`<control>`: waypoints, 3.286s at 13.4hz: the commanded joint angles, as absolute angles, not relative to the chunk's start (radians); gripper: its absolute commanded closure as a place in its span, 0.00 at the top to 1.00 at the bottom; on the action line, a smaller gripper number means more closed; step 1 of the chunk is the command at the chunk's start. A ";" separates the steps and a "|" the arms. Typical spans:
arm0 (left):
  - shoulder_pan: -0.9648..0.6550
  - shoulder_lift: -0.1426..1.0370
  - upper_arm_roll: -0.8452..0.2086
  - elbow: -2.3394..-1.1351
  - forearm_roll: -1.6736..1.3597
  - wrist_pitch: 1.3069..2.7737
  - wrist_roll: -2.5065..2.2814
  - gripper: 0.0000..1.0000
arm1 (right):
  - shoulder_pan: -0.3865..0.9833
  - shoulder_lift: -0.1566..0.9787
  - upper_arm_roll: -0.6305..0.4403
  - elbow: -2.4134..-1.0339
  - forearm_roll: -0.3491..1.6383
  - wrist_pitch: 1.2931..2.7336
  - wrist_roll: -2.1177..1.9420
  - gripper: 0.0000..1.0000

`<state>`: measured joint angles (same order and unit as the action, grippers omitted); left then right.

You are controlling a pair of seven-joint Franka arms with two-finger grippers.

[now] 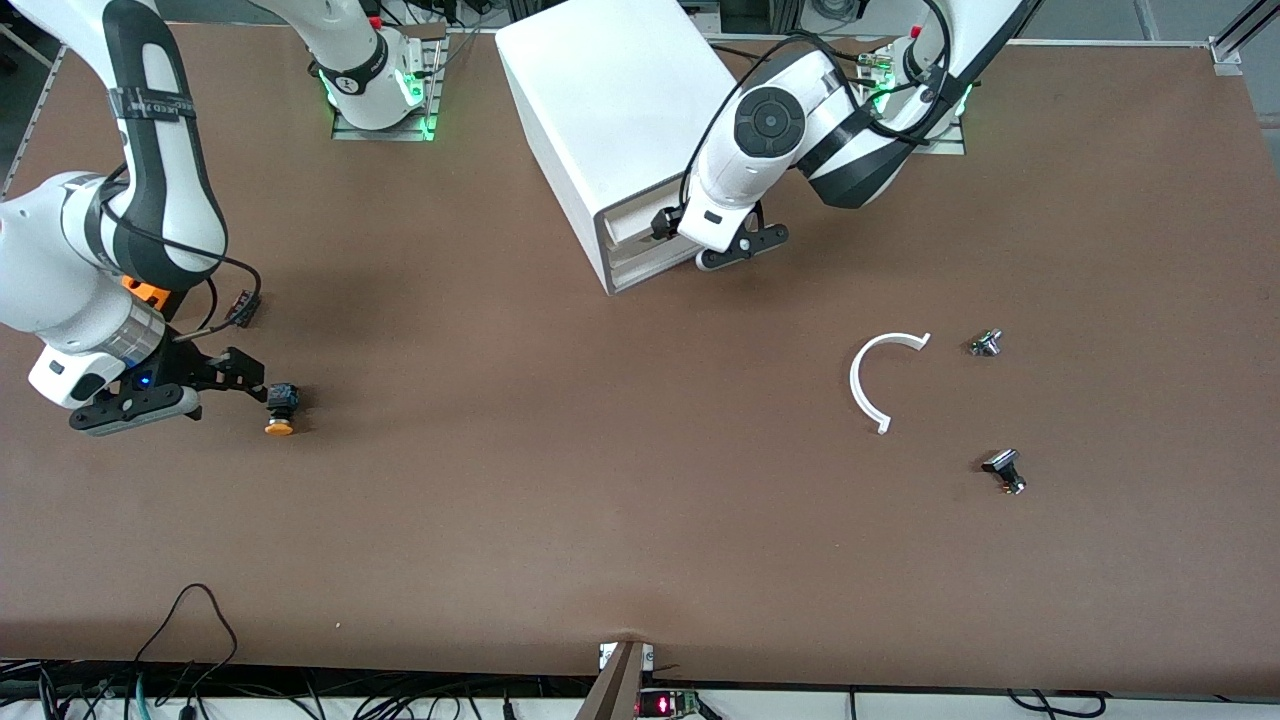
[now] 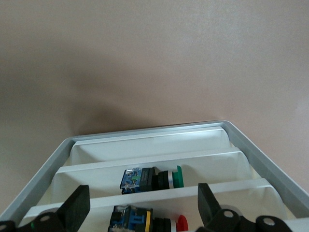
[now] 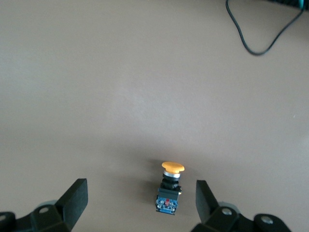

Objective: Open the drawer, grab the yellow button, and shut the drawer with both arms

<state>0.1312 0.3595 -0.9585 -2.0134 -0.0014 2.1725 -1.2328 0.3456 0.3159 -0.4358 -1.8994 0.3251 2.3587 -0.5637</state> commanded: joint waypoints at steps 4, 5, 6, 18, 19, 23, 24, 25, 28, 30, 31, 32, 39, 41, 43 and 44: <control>0.126 0.333 -0.983 -2.028 -0.025 2.143 -1.244 0.98 | 0.353 0.301 -0.431 -1.625 0.282 1.955 -0.571 0.99; 0.126 0.336 -0.983 -2.026 -0.025 2.143 -1.244 0.98 | 0.353 0.301 -0.430 -1.583 0.279 1.897 -0.555 0.99; 0.124 0.337 -0.982 -2.026 -0.037 2.144 -1.244 0.98 | 0.354 0.299 -0.426 -1.551 0.259 1.844 -0.516 0.99; 0.259 0.325 -0.974 -1.719 0.059 1.685 -1.054 0.99 | 0.034 0.040 0.101 -1.478 -0.029 1.439 0.031 0.99; 0.262 0.327 -0.971 -1.671 0.116 1.602 -1.037 0.99 | 0.006 -0.006 0.127 -1.529 -0.038 1.445 0.035 0.99; 0.327 0.292 -0.941 -1.560 0.199 1.465 -0.793 0.99 | -0.035 -0.052 0.153 -1.574 -0.029 1.440 0.084 0.99; 0.328 0.258 -0.892 -1.557 0.195 1.463 -0.688 0.99 | -0.034 -0.051 0.153 -1.569 -0.029 1.433 0.136 0.99; 0.313 0.192 -0.789 -1.565 0.174 1.466 -0.567 0.99 | -0.034 -0.052 0.153 -1.569 -0.026 1.415 0.171 0.99; 0.151 0.100 -0.428 -1.568 0.062 1.476 -0.225 0.99 | -0.041 -0.041 0.143 -1.569 -0.012 1.413 0.235 0.99; 0.034 0.069 -0.188 -1.572 -0.001 1.479 -0.053 0.99 | -0.058 -0.043 0.147 -1.569 -0.005 1.425 0.224 0.99; -0.018 0.060 -0.093 -1.574 -0.003 1.480 0.006 0.99 | -0.063 -0.041 0.147 -1.569 -0.005 1.457 0.222 0.99; -0.056 0.054 -0.022 -1.577 -0.003 1.497 0.030 0.99 | -0.064 -0.037 0.147 -1.572 -0.005 1.482 0.222 0.99; -0.098 -0.071 0.049 -1.762 0.014 1.747 0.003 0.99 | -0.066 -0.051 0.147 -1.575 -0.009 1.471 0.196 0.99; -0.077 -0.077 0.006 -1.763 0.040 1.736 -0.003 0.99 | -0.066 -0.054 0.146 -1.575 -0.008 1.474 0.195 0.99; -0.074 -0.075 -0.003 -1.759 0.041 1.736 -0.003 0.99 | -0.066 -0.054 0.146 -1.574 -0.006 1.479 0.195 0.99; -0.074 -0.071 -0.005 -1.755 0.041 1.735 -0.003 0.99 | -0.066 -0.052 0.146 -1.574 -0.005 1.482 0.195 0.99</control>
<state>-0.0802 -0.0503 0.0085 -1.7316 0.0208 1.7245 0.0062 -0.0475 -0.0355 0.1325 -1.5628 -0.0188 1.4692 0.2115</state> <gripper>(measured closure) 0.009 0.004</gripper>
